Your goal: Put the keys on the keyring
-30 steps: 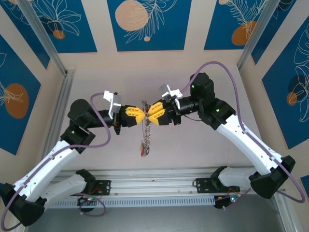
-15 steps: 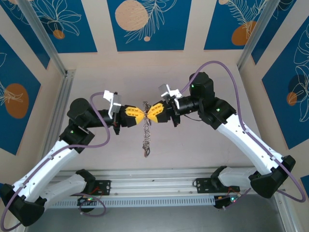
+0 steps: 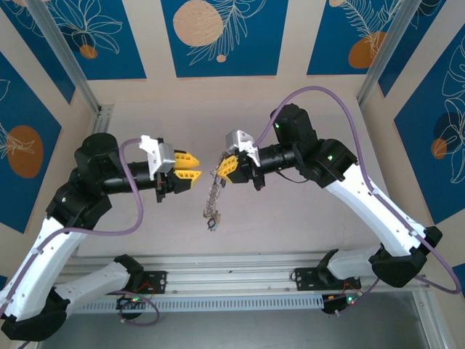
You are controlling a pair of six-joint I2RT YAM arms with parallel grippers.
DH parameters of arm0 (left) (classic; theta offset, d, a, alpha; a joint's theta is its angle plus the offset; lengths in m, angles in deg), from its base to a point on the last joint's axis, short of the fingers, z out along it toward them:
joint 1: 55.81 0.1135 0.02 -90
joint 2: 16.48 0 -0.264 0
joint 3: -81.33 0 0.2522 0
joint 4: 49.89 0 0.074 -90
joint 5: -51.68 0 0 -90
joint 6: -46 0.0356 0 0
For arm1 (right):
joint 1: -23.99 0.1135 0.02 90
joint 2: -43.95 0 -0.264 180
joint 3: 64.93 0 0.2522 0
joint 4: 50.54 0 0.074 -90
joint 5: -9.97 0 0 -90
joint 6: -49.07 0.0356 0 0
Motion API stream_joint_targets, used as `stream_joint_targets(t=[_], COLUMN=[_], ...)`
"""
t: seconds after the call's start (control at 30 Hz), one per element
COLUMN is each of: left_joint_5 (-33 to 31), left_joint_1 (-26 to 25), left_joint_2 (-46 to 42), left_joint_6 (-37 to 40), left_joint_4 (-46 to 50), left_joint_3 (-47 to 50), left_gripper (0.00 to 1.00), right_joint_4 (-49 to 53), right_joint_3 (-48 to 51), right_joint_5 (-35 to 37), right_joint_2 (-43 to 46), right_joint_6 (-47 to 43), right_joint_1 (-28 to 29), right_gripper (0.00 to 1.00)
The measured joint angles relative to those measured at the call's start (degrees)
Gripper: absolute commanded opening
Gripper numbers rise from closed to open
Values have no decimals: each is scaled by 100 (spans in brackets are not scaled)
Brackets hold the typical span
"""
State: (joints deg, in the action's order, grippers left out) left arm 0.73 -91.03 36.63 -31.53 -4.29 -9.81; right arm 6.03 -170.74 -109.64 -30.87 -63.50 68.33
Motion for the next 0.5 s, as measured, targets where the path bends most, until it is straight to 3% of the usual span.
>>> stream_joint_targets(t=[0.33,0.5], left_joint_5=[90,138], left_joint_1=[-72,-103], left_joint_2=[374,372], left_joint_6=[426,463], left_joint_4=[675,730], left_joint_3=[-2,-2], left_gripper=[26,19], right_joint_4=[817,1143], right_joint_3=[-713,-953], right_joint_5=[-35,-35], right_joint_2=[-380,-616], right_joint_6=[-511,-651], right_joint_1=[223,271], right_gripper=[0,0])
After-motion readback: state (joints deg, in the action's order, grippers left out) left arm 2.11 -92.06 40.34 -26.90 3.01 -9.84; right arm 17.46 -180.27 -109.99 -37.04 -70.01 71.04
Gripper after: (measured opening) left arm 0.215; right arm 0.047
